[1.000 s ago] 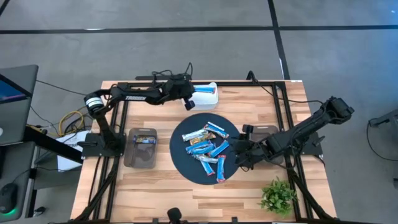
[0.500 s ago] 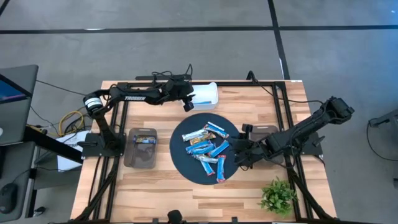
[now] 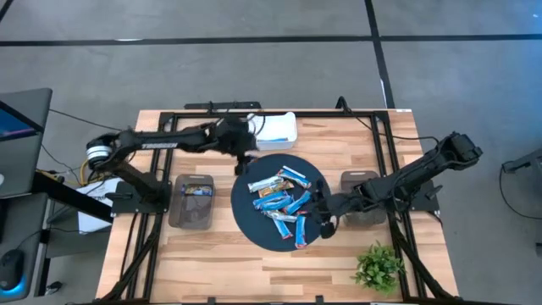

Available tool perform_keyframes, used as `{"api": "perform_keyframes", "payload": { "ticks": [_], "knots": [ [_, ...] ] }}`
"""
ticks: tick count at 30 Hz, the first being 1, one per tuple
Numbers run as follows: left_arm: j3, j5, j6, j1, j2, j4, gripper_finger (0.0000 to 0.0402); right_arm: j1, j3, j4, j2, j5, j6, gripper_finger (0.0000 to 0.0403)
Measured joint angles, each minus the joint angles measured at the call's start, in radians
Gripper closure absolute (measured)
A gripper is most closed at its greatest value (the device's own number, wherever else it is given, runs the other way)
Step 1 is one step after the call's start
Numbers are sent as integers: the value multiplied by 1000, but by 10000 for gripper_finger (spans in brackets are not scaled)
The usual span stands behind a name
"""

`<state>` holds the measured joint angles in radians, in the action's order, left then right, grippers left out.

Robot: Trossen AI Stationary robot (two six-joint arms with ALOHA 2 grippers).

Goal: Pick and place Granola Bars by type
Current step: Put the orange granola bar into the right black bin

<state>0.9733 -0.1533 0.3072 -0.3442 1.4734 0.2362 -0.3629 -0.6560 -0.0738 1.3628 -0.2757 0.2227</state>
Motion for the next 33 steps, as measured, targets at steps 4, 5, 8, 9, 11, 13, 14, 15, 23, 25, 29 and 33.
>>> {"api": "perform_keyframes", "payload": {
  "ticks": [4,5,8,9,11,13,14,15,23,25,29,33],
  "knots": [
    [-131,-16,-2,90,-111,-46,281,21,5,-40,0,39,11,274],
    [-171,-16,-3,112,-143,-75,284,27,5,-40,0,40,7,274],
    [-300,-14,-13,187,-247,-202,291,41,6,-41,0,44,-11,274],
    [-342,-14,-13,212,-282,-253,294,46,6,-41,0,47,-16,274],
    [-424,-16,-14,261,-353,-338,297,52,7,-55,0,56,-28,274],
    [-501,-14,-25,304,-418,-410,298,58,7,-88,0,90,-32,274],
    [-542,-12,-31,326,-443,-452,298,60,6,-120,14,114,-31,274],
    [-580,-8,-21,345,-467,-478,298,65,4,-159,35,138,-31,274],
    [-637,63,17,406,-601,-515,299,100,-64,-210,230,229,21,274],
    [-637,61,13,407,-612,-521,299,114,-96,-190,261,228,18,274],
    [-638,64,13,407,-610,-503,299,138,-147,-130,343,253,-28,274],
    [-637,88,10,407,-610,-502,299,161,-202,-62,404,302,-39,274]
  ]
}}
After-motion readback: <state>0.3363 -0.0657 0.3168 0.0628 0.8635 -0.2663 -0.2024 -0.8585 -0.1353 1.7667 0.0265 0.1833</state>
